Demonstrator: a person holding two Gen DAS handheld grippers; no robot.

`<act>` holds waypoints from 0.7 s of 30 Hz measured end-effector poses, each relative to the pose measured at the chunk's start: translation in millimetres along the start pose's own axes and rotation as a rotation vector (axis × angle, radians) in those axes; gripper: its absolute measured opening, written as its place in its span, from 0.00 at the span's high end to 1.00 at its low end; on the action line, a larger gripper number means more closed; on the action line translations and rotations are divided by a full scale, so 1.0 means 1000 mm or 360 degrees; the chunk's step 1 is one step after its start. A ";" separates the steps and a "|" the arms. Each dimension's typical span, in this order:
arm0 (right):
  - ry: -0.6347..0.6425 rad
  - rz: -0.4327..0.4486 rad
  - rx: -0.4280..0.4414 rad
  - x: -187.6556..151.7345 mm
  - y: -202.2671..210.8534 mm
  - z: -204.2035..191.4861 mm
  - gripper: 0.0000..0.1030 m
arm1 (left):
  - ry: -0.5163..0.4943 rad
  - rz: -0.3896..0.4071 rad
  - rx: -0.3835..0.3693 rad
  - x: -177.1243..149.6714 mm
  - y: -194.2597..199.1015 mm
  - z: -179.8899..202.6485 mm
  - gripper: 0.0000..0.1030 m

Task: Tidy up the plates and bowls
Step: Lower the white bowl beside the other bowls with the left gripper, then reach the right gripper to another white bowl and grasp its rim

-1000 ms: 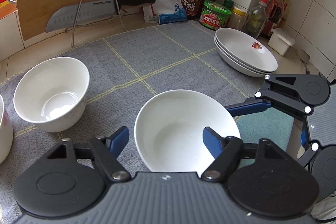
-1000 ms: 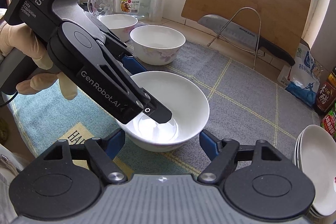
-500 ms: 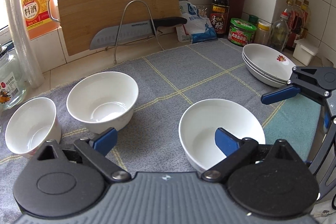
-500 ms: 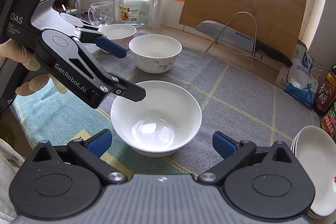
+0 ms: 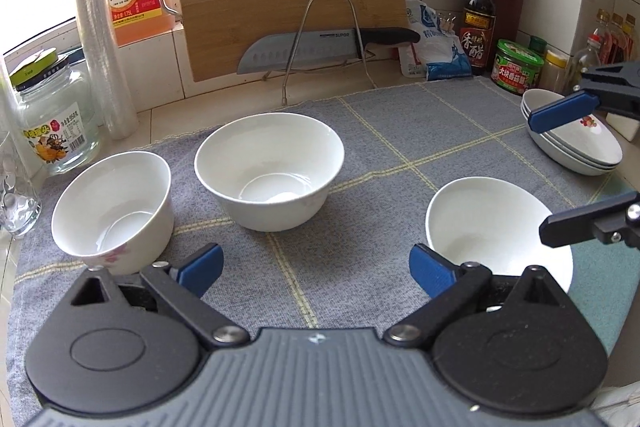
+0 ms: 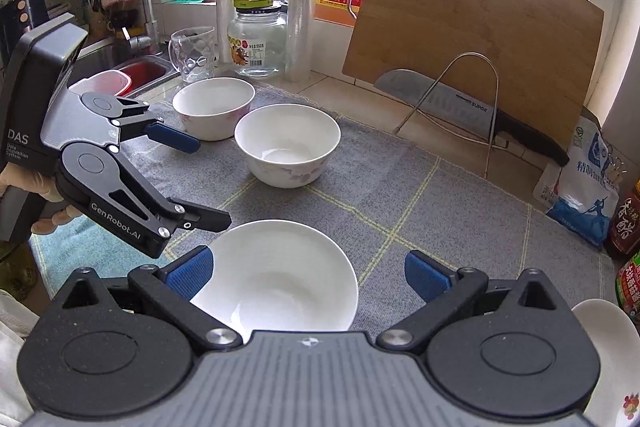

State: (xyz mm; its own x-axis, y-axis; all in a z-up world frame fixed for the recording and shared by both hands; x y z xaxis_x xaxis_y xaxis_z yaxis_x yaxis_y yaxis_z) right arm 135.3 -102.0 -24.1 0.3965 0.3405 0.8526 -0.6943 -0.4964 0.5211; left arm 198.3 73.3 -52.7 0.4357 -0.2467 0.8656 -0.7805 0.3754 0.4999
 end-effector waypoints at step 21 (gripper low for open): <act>0.0003 -0.0150 0.0241 0.050 -0.109 0.026 0.00 | -0.0023 0.0088 0.0172 0.007 -0.046 -0.009 0.04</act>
State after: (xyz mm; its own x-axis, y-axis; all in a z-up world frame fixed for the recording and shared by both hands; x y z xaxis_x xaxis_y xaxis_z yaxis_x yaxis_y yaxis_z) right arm 246.4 -51.0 -36.9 0.4542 0.3929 0.7996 -0.5555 -0.5767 0.5990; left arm 241.5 62.0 -69.0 0.3846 -0.2417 0.8909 -0.8473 0.2906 0.4446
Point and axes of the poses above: each gripper's, at about its wrist camera, not at the fingertips, and y roughly against the way its jaws point, z to its right, x to its top, the point moved 6 cm from there along -y, roughly the way its jaws point, and after that the axes turned 12 degrees about z, right-handed, at the moved point
